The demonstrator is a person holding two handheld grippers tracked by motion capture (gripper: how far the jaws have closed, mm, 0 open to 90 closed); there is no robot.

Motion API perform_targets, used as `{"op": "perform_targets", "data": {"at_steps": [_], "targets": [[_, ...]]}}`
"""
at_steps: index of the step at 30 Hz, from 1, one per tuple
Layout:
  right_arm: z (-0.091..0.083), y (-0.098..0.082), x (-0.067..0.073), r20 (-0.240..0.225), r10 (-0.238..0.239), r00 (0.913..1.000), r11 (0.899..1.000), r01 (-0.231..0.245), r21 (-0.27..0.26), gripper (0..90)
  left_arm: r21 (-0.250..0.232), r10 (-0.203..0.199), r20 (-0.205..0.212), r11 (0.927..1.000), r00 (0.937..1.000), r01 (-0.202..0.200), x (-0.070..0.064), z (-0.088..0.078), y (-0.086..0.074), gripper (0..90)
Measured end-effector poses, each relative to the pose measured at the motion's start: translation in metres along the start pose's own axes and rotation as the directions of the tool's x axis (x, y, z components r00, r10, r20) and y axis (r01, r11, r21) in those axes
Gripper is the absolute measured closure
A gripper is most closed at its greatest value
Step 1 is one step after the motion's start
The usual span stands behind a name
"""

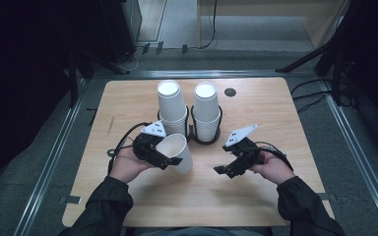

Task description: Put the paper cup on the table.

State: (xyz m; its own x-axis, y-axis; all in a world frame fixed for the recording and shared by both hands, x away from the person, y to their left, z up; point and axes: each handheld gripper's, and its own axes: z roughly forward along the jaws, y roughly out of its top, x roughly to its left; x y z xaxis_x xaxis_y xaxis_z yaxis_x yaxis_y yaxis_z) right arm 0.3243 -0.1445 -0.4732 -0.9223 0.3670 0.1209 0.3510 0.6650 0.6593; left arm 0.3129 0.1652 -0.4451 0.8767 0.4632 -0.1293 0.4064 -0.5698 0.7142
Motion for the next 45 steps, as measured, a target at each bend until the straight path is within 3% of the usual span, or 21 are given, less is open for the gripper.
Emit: {"op": "perform_targets", "data": {"at_steps": [11, 14, 21, 30, 34, 38, 45], "targets": [[0.0, 0.005, -0.004, -0.002, -0.009, 1.0, 1.0, 0.009, -0.005, 14.1, 0.003, -0.047, -0.024, 0.9989, 0.9986, 0.047, 0.009, -0.013, -0.014, 14.5], [0.001, 0.006, -0.004, -0.007, -0.012, 0.9999, 1.0, 0.012, -0.003, 14.2, 0.0, -0.043, -0.022, 0.9991, 0.9988, 0.043, 0.01, -0.015, -0.017, 14.5], [0.004, 0.007, -0.005, -0.012, -0.016, 0.9998, 1.0, 0.016, 0.004, 14.1, 0.004, -0.072, -0.058, 0.9973, 0.9957, 0.073, 0.018, -0.023, -0.024, 14.5], [0.006, 0.006, -0.012, -0.02, -0.002, 0.9998, 1.0, 0.002, 0.0, 14.4, -0.01, -0.104, -0.109, 0.9946, 0.9886, 0.103, 0.025, -0.037, -0.031, 14.4], [0.008, 0.006, -0.013, -0.02, 0.006, 0.9998, 1.0, -0.005, 0.008, 14.4, -0.013, -0.127, -0.125, 0.9919, 0.984, 0.126, 0.032, -0.044, -0.036, 14.4], [0.008, 0.007, -0.013, -0.021, 0.006, 0.9998, 1.0, -0.005, 0.008, 14.4, -0.011, -0.133, -0.169, 0.9911, 0.9766, 0.133, 0.035, -0.05, -0.04, 14.4], [0.009, 0.006, -0.013, -0.018, 0.0, 0.9998, 1.0, 0.001, 0.016, 14.4, -0.028, -0.175, -0.182, 0.9846, 0.9676, 0.173, 0.046, -0.06, -0.048, 14.4]]}}
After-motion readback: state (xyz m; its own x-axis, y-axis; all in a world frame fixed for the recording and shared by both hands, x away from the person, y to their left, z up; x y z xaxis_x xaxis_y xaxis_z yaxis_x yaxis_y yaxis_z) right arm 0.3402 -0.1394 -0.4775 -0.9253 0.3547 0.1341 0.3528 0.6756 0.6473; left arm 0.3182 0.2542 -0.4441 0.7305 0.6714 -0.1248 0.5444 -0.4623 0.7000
